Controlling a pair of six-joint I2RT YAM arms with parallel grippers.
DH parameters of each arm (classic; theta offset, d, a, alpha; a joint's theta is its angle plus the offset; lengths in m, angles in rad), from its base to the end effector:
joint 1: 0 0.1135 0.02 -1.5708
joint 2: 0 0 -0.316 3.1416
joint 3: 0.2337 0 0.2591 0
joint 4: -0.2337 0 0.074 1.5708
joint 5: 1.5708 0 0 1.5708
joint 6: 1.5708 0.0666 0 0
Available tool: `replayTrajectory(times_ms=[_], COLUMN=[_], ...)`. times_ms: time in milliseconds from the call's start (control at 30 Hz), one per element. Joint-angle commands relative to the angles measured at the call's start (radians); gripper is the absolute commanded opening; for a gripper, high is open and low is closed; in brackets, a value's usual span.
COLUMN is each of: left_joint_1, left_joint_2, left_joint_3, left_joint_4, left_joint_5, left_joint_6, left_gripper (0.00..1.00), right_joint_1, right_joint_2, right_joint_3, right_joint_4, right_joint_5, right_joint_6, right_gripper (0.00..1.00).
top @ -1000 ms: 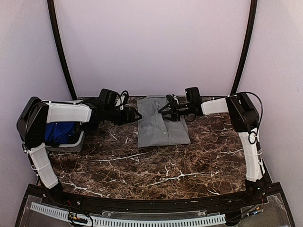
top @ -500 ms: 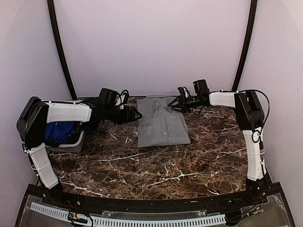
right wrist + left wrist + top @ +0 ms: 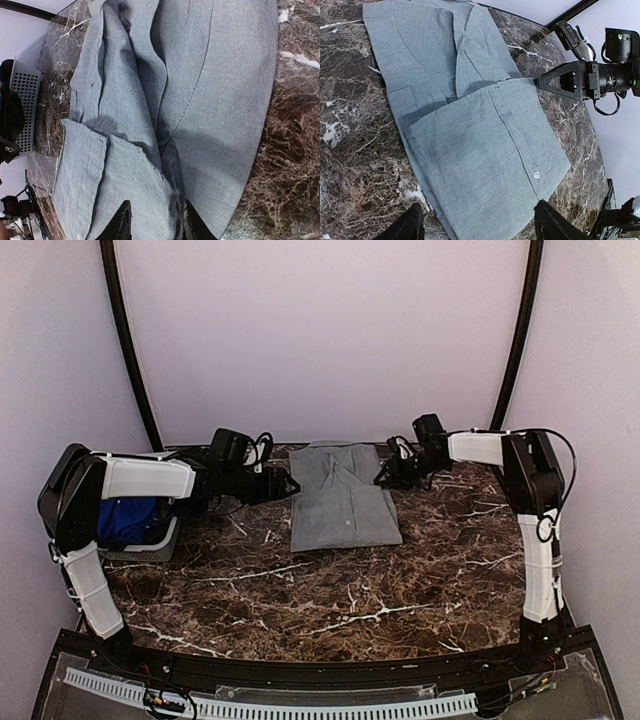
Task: Fold and stack the mixed laundry pile
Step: Smooth out the 2/3-rectangle-folded shirt at the center of the board.
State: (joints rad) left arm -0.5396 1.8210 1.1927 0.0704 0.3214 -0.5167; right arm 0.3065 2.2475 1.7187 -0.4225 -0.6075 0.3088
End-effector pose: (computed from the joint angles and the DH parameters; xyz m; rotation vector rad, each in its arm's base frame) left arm 0.3785 -0.2512 0.2474 0.2274 2.2410 -0.9412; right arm 0.5038 0.1993 0.1797 -0.2532 2.5532 1.0100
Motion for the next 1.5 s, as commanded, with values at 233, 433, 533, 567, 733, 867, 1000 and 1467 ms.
replayTrajectory(times_ms=[233,433,533,567,733,867,1000,1467], left_joint_1=[-0.008,-0.011,-0.012,-0.014,-0.023,-0.027,-0.033,-0.131], left_joint_2=[0.011,0.01,0.008,0.007,0.012,0.033,0.042,0.094], left_joint_3=[0.008,0.014,0.008,0.007,0.007,0.014,0.021,0.051], left_joint_4=[0.0,-0.003,0.003,0.005,0.018,0.027,0.03,0.228], left_joint_5=[0.007,0.006,0.006,0.006,0.004,0.012,0.025,0.243], left_joint_6=[0.006,0.008,0.011,0.013,0.022,0.021,0.023,-0.113], left_gripper=[0.75,0.74,0.74,0.74,0.74,0.74,0.74,0.87], right_joint_1=[0.003,0.003,0.002,-0.003,-0.018,-0.019,-0.021,-0.002], right_joint_2=[0.048,-0.01,-0.062,-0.077,-0.067,-0.016,-0.031,-0.303], right_joint_3=[0.051,0.018,-0.023,-0.04,-0.044,-0.01,-0.026,-0.227], right_joint_4=[-0.036,0.008,0.025,0.037,0.046,0.046,0.012,0.18], right_joint_5=[-0.032,-0.064,-0.032,-0.02,0.01,0.007,0.125,-0.251], right_joint_6=[-0.04,-0.033,-0.025,-0.021,-0.016,-0.005,-0.013,0.122], right_gripper=[0.27,0.0,0.0,0.0,0.0,0.0,0.0,0.54])
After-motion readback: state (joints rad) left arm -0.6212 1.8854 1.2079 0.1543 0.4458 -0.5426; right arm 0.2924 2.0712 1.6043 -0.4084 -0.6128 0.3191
